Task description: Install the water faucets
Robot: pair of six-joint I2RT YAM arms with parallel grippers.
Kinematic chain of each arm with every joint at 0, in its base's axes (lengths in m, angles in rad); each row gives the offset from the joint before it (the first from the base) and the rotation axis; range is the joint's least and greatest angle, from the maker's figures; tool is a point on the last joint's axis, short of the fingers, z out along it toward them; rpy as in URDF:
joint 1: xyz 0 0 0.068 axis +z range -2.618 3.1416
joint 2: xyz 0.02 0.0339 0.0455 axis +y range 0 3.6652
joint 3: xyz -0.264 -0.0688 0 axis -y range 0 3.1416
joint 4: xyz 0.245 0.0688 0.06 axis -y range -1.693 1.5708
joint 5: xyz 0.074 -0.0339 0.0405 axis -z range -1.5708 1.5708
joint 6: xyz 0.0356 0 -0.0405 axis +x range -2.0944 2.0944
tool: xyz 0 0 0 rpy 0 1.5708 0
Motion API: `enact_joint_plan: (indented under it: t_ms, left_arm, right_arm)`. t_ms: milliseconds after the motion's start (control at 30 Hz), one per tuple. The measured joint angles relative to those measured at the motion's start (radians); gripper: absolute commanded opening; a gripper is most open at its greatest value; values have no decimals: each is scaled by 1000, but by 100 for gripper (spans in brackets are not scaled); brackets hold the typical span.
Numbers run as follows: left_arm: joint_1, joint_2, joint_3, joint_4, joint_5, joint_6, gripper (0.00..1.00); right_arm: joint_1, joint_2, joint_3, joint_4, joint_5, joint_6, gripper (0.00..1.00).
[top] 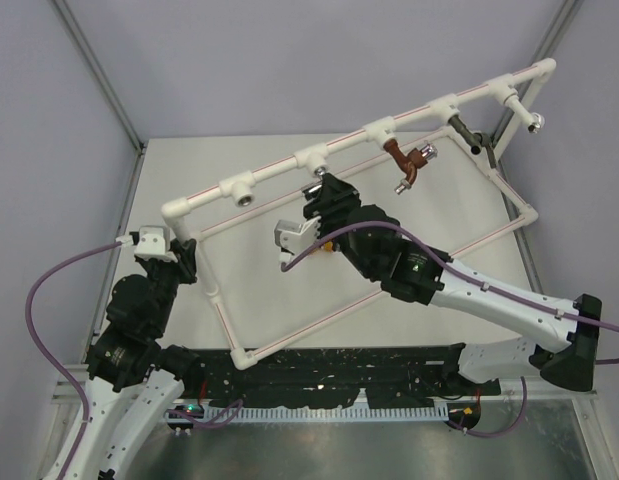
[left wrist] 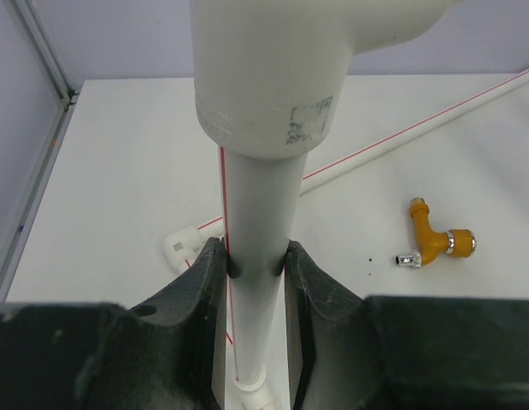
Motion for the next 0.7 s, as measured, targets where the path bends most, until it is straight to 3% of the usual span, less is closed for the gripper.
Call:
enact_joint_plan:
  t_ms: [133, 233, 433, 533, 700]
  left_arm:
    - [0, 0, 0, 1, -3, -1, 0]
    - [0, 1, 0, 1, -3, -1, 0]
    - [0, 1, 0, 1, -3, -1, 0]
    - [0, 1, 0, 2, -1, -1, 0]
    - [0, 1, 0, 1, 0, -1, 0]
  right_arm:
    - [-35, -22, 0, 36, -75, 190, 16]
    - [-70, -47, -20, 79, -148, 432, 8]
    - [-130, -93, -107, 246, -203, 974, 5]
    - [-176, -117, -175, 357, -222, 1359, 5]
    - [-212, -134, -298, 560, -203, 1863, 5]
